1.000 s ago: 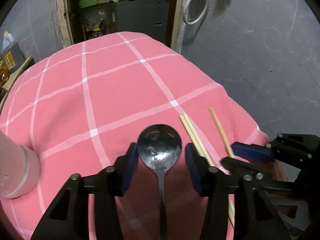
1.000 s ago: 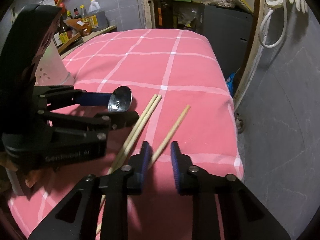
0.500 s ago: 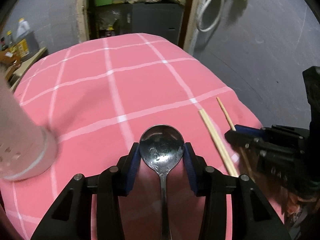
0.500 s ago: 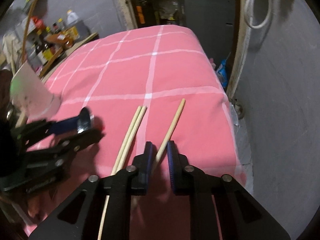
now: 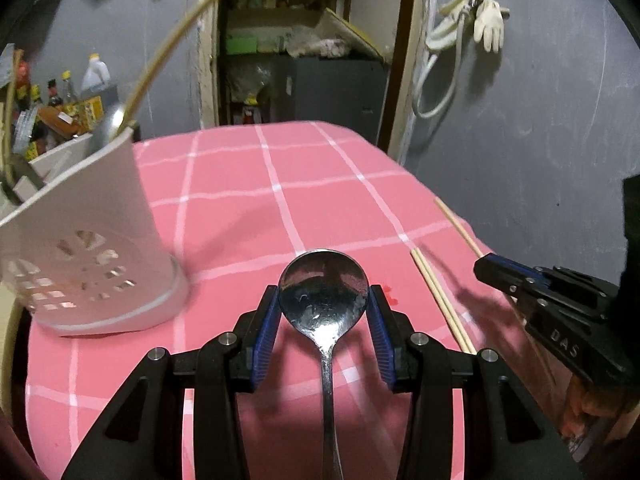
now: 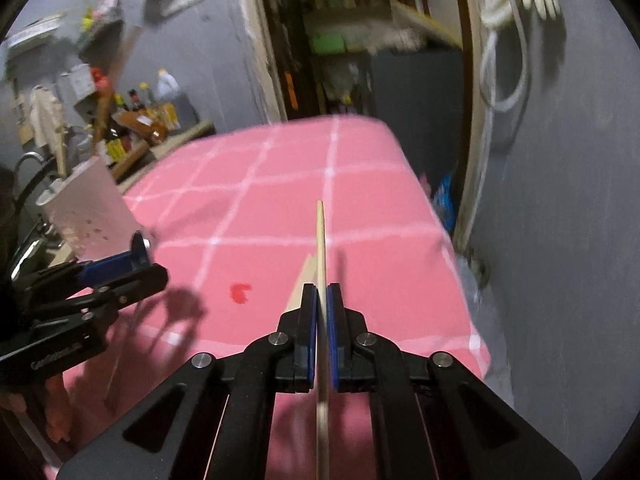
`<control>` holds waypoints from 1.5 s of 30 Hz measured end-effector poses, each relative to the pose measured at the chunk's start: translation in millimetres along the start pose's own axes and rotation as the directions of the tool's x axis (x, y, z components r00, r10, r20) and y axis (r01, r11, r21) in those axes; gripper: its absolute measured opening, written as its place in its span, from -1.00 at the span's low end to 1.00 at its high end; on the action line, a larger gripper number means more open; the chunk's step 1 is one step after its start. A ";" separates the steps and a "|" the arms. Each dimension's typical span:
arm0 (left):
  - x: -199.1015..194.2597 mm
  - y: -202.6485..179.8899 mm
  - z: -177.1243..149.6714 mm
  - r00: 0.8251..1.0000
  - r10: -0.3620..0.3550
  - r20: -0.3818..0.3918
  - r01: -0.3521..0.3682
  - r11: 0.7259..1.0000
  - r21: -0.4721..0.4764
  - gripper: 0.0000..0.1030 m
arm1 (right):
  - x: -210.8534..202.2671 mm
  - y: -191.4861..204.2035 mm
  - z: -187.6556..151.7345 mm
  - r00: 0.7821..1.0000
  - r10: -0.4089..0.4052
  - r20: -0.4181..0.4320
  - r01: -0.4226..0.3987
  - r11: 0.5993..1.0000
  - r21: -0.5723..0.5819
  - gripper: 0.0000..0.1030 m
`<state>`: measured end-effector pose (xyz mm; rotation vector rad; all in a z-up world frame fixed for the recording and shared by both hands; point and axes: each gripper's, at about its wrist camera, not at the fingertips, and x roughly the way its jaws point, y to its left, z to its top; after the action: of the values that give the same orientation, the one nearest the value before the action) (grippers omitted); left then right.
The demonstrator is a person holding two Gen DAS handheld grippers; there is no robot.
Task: Organize utensils
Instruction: 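Lift the spoon and chopstick with both tools and carry them over the caddy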
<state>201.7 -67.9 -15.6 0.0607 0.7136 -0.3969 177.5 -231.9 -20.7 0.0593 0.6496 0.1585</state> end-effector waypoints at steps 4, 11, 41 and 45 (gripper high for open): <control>-19.4 0.5 3.5 0.997 0.023 0.069 -0.022 1.000 -0.022 -0.27 | -25.5 24.3 0.3 0.985 -0.004 0.174 0.015 0.998 -0.065 -0.94; -45.1 9.5 7.2 0.985 0.066 0.157 -0.057 0.997 -0.058 -0.27 | -42.2 49.7 3.3 0.931 -0.003 0.366 0.036 0.996 -0.084 -0.94; -139.9 76.3 30.6 0.913 0.182 0.365 -0.136 0.980 -0.148 -0.26 | -32.3 113.0 65.6 0.741 0.259 0.619 -0.279 0.958 -0.067 -0.93; -161.8 96.0 46.0 0.886 0.222 0.406 -0.165 0.971 -0.173 -0.26 | -28.3 129.4 88.0 0.686 0.302 0.662 -0.348 0.935 -0.067 -0.93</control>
<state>155.6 66.1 116.4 -0.0799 0.2962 -0.1580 192.1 -109.4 79.8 0.2852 -0.0913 0.4415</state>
